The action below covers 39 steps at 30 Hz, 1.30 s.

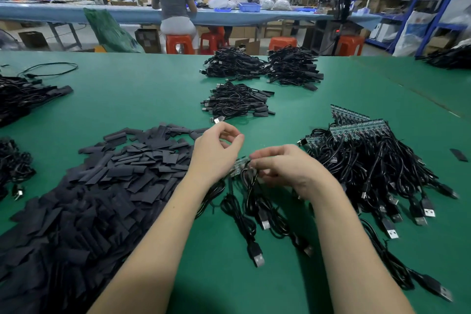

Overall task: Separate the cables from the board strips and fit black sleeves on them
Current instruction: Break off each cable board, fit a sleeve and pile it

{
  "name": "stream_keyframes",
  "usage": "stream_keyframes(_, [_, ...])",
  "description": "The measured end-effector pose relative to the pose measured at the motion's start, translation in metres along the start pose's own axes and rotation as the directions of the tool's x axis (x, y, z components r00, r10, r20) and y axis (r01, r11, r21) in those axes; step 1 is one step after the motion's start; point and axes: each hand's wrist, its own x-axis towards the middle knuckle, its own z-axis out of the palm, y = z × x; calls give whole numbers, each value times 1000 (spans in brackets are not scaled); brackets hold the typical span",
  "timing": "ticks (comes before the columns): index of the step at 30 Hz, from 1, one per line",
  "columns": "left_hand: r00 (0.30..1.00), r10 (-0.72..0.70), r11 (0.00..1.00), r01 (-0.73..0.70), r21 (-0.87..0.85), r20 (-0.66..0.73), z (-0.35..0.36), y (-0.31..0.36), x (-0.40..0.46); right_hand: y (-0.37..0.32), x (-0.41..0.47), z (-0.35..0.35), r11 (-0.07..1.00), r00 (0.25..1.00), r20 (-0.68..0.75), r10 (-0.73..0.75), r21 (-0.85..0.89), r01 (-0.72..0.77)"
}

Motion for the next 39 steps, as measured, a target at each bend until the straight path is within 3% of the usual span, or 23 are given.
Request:
stream_keyframes(3, [984, -111, 989, 124, -86, 143, -5, 2, 1, -3, -4, -12, 968, 999, 16, -39, 249, 34])
stream_keyframes(6, [918, -231, 931, 306, -202, 322, -7, 5, 0, -2, -7, -17, 905, 989, 117, -92, 424, 34])
stream_keyframes(11, [846, -289, 780, 480, -402, 448, -15, 7, 2, -3, -10, -17, 896, 970, 206, -130, 443, 26])
stream_keyframes(15, [848, -238, 706, 486, -515, 474, -21, 7, 4, -1, -5, -12, 960, 992, 30, -119, 257, 108])
stream_keyframes(20, [813, -156, 699, 492, -519, 560, -21, 12, 2, 0, -5, -8, 961, 985, -22, -172, 217, 173])
stream_keyframes(31, [815, -101, 670, 479, -566, 570, -17, 19, -5, -4, -6, -5, 925, 974, 34, -224, 322, 201])
stream_keyframes(39, [811, -45, 720, 431, -544, 583, -20, 24, -8, -4, -4, -3, 870, 983, 80, -165, 482, 107])
